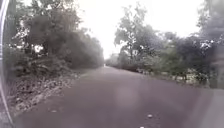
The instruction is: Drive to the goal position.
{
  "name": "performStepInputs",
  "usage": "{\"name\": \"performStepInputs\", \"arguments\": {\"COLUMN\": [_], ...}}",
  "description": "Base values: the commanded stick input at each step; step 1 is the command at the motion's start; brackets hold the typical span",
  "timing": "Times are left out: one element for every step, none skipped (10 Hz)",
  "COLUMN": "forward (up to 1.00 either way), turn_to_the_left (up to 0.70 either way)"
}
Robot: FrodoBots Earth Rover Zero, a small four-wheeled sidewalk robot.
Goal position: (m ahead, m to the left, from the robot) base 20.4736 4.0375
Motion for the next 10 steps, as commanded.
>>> {"name": "performStepInputs", "arguments": {"forward": [0.7,0.7,0.7,0.7,0.7,0.7,0.7,0.7,0.7,0.7], "turn_to_the_left": [0.01,0.01,0.01,0.01,0.01,0.01,0.01,0.01,0.01,0.01]}}
